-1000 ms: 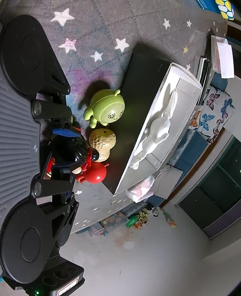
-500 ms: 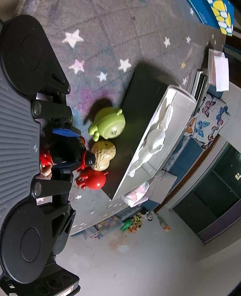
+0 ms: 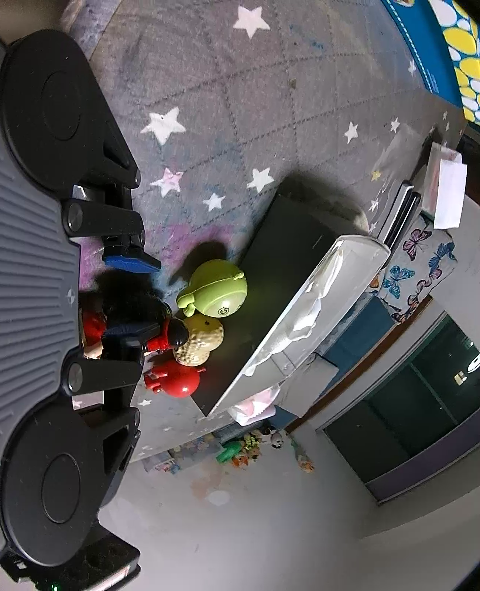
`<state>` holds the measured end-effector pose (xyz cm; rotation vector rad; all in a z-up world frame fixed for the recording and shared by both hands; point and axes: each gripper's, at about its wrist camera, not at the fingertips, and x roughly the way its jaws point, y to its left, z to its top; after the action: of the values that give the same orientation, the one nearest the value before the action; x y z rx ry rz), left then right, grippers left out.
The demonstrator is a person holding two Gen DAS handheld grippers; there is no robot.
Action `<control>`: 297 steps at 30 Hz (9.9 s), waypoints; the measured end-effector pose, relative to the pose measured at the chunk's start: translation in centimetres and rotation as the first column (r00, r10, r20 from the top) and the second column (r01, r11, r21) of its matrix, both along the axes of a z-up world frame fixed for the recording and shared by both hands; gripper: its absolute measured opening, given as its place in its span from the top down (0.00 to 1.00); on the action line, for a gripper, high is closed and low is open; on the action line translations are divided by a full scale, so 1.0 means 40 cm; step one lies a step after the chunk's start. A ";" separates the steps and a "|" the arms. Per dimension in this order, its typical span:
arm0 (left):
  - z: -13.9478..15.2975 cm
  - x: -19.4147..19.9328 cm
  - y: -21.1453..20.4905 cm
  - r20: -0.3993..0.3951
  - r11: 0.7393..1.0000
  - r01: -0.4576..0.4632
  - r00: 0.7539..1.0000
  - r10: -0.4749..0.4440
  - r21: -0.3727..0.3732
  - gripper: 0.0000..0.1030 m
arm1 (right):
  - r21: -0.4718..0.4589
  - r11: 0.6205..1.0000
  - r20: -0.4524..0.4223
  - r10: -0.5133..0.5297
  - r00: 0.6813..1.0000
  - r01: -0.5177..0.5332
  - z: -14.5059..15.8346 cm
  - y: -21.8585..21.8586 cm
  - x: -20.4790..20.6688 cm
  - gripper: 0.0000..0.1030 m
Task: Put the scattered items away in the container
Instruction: 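Grasp the black-haired doll figure with the right gripper while the left gripper pinches its head, then tighten both grippers on the doll and lift it off the table, then carry the doll with both grippers over the white box, then lower the doll into the box beside the rabbit and open both grippers, then move both grippers back to the green alien toy, then grasp the green alien toy with the right gripper while the left gripper pinches its top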
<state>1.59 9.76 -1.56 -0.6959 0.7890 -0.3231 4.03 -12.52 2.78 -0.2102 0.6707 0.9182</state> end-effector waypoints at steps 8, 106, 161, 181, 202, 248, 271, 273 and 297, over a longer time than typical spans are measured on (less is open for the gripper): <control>0.015 -0.007 -0.021 0.014 0.999 0.040 0.999 -0.040 -0.035 0.67 | -0.008 1.000 -0.026 -0.024 0.999 0.024 -0.014 -0.009 0.009 0.41; -0.072 0.043 0.070 -0.064 0.979 -0.004 0.998 -0.009 -0.205 0.61 | 0.184 0.976 -0.311 -0.058 0.949 0.120 -0.084 -0.005 0.166 0.44; -0.003 0.534 -0.145 0.055 0.955 0.094 0.995 -0.082 -0.280 0.57 | 0.103 0.958 -0.132 -0.253 0.958 0.267 0.070 -0.148 0.549 0.45; -0.057 0.553 -0.200 -0.019 0.972 0.043 0.999 -0.048 -0.232 0.64 | -0.145 0.964 -0.060 -0.235 0.970 0.225 0.010 -0.079 0.603 0.49; 0.046 0.466 -0.205 0.084 0.995 0.027 0.996 -0.019 -0.095 0.64 | -0.100 0.958 0.113 -0.256 0.960 0.268 0.063 -0.084 0.454 0.50; 0.017 0.107 -0.033 0.116 0.990 -0.137 0.984 0.134 0.023 0.64 | -0.026 0.992 0.038 -0.124 0.992 0.125 -0.044 0.092 0.163 0.49; -0.049 0.096 0.015 0.035 0.980 -0.166 0.985 0.171 -0.112 0.64 | -0.064 0.995 0.002 -0.071 0.997 0.071 -0.075 0.173 0.167 0.48; -0.051 0.095 0.022 0.033 0.979 -0.170 0.984 0.175 -0.116 0.64 | -0.066 0.996 0.000 -0.059 0.998 0.059 -0.073 0.177 0.158 0.48; -0.063 0.083 0.044 0.013 0.972 -0.188 0.981 0.191 -0.140 0.63 | -0.113 0.993 0.083 -0.026 0.996 0.035 -0.061 0.210 0.160 0.49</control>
<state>4.92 11.53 -4.06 -0.8892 0.6729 -0.2145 10.44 -4.10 0.33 -0.3370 0.6500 0.8382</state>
